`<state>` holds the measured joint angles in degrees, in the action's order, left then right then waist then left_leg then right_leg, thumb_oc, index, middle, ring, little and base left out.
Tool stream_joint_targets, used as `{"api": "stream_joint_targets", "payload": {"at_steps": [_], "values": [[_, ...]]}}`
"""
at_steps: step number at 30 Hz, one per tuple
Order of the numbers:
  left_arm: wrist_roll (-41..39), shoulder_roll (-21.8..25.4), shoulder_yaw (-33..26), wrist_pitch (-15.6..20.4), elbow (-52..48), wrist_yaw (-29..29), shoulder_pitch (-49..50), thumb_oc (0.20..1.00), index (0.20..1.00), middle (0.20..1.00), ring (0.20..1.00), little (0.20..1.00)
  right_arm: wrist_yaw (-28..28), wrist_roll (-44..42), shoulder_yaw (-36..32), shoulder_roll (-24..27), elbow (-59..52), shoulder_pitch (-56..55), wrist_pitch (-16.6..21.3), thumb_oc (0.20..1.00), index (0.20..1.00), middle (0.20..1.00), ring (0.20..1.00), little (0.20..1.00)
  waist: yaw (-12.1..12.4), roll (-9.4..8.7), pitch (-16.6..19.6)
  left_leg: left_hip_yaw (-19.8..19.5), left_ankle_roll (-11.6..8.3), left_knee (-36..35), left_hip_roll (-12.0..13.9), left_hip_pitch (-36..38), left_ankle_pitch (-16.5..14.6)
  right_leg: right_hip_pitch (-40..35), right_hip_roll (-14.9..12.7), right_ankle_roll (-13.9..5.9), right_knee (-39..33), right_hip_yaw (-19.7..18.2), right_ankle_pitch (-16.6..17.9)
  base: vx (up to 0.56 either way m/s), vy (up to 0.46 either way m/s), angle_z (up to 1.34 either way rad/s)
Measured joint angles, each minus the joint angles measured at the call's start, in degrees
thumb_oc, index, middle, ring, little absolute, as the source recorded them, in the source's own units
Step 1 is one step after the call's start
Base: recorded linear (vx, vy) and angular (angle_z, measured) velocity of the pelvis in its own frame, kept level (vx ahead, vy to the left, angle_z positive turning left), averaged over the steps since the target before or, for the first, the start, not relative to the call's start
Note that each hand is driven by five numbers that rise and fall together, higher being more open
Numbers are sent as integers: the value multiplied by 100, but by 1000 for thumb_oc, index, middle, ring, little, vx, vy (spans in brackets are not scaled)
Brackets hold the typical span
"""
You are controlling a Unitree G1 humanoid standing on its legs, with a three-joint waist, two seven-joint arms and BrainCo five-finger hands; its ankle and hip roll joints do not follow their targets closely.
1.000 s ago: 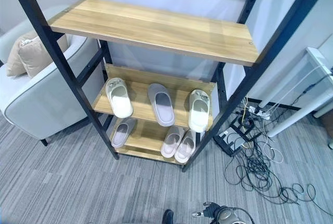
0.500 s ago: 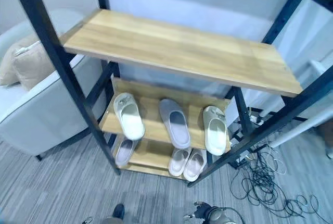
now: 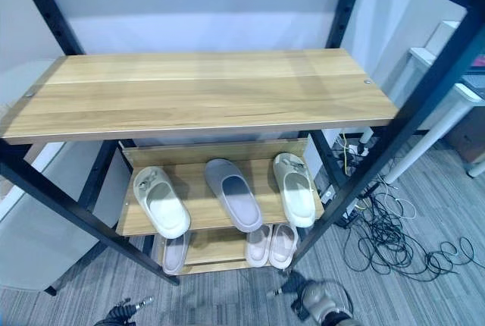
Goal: Arrange the slippers neatly on the shoe rack.
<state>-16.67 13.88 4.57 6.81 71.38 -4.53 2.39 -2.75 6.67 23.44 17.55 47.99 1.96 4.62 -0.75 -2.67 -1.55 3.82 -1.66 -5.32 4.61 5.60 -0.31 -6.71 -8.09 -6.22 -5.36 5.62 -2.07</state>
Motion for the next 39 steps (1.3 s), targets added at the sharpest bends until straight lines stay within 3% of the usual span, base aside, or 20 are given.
{"api": "stream_joint_targets", "payload": {"at_steps": [1, 3, 7, 23, 39], "values": [[59, -138, 128, 21, 138, 16, 99, 1000, 1000, 1000, 1000, 1000, 78, 193, 3, -266, 876, -168, 92, 1000, 1000, 1000, 1000, 1000, -15, -11, 30, 24, -7, 0, 13, 6, 4, 20, 30, 54, 0, -20, -32, -120, 17, -5], [188, -185, 347, 25, 405, -14, -32, 1000, 1000, 1000, 1000, 1000, 64, 449, 262, -382, 1746, -170, -145, 1000, 1000, 1000, 1000, 1000, -15, -2, 15, 9, -81, -1, 58, -33, -48, 33, 80, 56, -3, -20, -21, -65, 16, -4], [268, -232, 405, 21, 444, -66, -51, 1000, 1000, 1000, 1000, 1000, 100, 489, 255, -339, 1752, -188, -102, 1000, 1000, 1000, 1000, 1000, -103, 97, -86, 4, -121, -2, 38, -61, -26, 63, 48, 28, -26, -30, 47, -79, 23, -1], [539, -195, 685, 129, 407, -230, -96, 1000, 1000, 1000, 1000, 1000, 191, 367, 757, -379, 396, 39, 163, 1000, 1000, 1000, 1000, 1000, -138, 57, -62, -35, -129, 0, 22, -159, -25, 133, 37, 28, -3, -5, 53, -22, 12, 1], [951, -169, 670, 243, 234, -318, -105, 1000, 1000, 1000, 1000, 1000, -347, 488, 2394, -292, -1418, 931, 424, 1000, 1000, 1000, 1000, 1000, 159, -9, -142, -139, -153, 1, -26, -250, -6, 161, -8, 21, -3, 95, 49, -8, 23, 3]]}}
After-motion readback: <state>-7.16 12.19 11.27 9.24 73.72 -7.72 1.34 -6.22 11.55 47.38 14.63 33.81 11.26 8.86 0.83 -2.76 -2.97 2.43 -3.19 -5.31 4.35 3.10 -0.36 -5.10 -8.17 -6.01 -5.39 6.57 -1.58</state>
